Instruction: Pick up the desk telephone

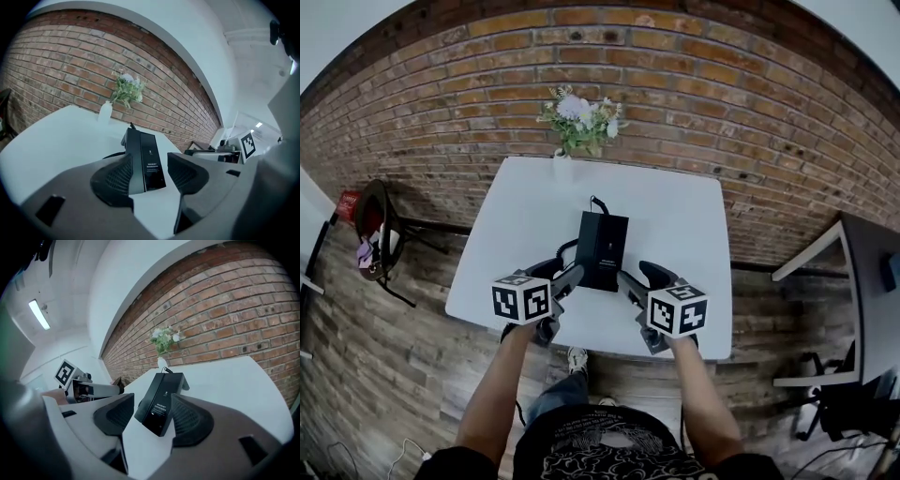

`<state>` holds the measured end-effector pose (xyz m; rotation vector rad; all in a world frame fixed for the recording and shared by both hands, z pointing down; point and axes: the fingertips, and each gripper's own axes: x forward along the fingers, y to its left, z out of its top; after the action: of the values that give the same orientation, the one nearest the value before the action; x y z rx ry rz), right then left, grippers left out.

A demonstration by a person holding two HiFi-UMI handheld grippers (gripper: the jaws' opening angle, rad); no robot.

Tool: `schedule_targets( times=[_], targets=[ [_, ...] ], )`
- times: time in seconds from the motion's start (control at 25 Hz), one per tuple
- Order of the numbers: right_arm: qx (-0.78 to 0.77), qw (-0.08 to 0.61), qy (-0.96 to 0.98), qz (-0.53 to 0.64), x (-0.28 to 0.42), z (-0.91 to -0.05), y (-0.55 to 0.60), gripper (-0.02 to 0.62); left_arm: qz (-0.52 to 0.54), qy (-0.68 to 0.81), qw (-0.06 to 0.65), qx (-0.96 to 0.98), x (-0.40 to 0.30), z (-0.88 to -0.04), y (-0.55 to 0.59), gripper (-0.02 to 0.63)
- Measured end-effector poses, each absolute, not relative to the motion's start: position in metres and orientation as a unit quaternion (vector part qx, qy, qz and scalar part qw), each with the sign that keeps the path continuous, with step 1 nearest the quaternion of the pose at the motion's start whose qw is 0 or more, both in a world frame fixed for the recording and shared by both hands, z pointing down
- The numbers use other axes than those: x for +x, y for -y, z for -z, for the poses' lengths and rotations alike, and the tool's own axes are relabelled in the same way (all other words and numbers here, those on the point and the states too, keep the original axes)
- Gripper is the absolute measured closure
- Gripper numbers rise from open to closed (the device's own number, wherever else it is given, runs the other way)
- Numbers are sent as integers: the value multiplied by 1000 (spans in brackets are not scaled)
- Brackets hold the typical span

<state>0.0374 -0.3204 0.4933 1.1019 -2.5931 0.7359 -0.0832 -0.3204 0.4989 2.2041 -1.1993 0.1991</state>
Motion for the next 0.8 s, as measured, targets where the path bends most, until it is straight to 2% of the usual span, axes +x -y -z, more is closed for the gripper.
schedule_targets(
  times=[0.44,0.8],
  targets=[
    [362,144,854,-344,14,-557,382,320,-113,350,389,845,-76,-550,397,343],
    [335,153,841,-397,0,-584,398,304,-141,282,425,849,-61,-576,414,334]
  ],
)
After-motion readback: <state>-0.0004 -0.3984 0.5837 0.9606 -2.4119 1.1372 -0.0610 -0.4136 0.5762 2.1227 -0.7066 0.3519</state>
